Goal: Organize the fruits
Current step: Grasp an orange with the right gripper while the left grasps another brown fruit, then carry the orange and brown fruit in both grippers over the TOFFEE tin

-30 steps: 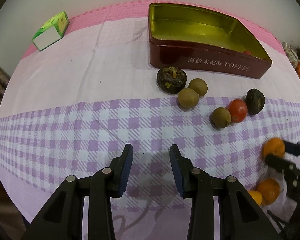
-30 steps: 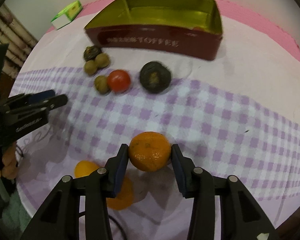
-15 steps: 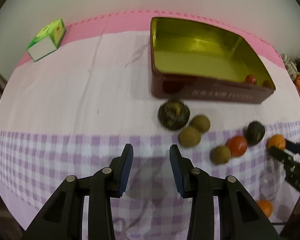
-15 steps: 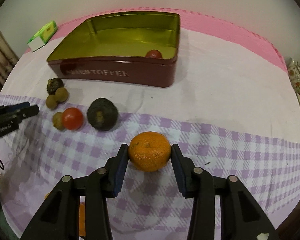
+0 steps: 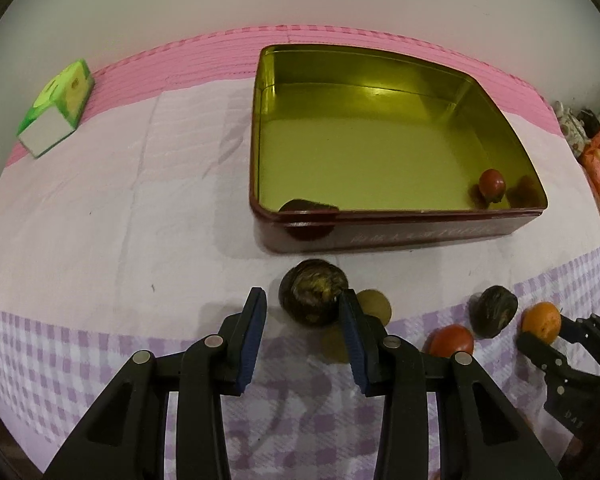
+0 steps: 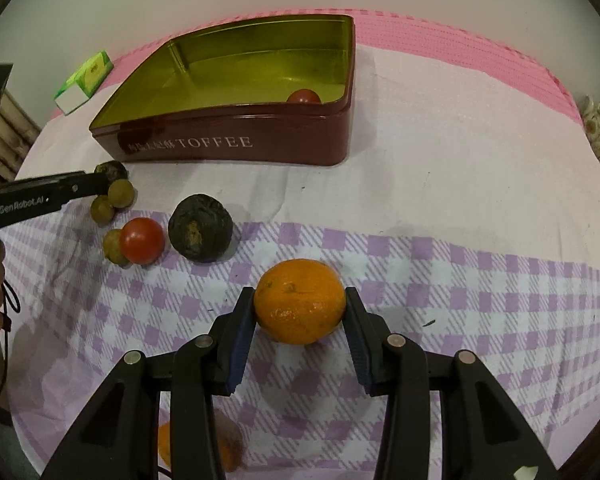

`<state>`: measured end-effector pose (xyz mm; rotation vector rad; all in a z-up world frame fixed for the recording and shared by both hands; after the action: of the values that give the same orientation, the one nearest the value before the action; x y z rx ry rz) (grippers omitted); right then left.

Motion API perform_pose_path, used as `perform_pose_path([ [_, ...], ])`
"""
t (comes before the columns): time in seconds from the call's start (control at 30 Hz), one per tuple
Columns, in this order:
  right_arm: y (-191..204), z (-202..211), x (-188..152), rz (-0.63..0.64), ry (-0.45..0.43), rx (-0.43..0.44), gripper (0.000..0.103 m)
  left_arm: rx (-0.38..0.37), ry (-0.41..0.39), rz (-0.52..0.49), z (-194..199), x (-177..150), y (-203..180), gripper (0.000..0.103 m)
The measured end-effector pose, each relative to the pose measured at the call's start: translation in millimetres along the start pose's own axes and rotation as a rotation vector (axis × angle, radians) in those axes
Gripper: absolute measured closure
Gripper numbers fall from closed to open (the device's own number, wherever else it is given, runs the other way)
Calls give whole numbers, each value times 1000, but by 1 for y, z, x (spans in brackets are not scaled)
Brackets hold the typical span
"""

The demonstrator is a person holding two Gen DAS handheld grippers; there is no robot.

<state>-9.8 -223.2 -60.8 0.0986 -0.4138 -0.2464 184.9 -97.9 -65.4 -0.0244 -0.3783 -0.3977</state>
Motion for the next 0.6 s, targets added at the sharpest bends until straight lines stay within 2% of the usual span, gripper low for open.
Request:
perform_pose_path([
  [0.23,-1,2,-1,1,0,-1,63,9,-3,-11,-2,3,-9,64],
  [0.33,-2,2,-1,-3,-1,1,63,-19,22,16,-9,4,-7,64],
  [0.6,-3,1,1,2,4,-1,63,-28,7,12,-9,3,-6,65],
])
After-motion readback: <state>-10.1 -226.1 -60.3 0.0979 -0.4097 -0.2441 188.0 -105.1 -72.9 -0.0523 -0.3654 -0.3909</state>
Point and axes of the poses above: each gripper's, at about its wrist camera, not at the fingertips, and z roughly against the way its jaws point, y to its left, x to its top, the point moved 4 cm from there along -z, roughly the way its jaws point, and after that the axes turned 8 degrees about x, right-handed, at the moved point
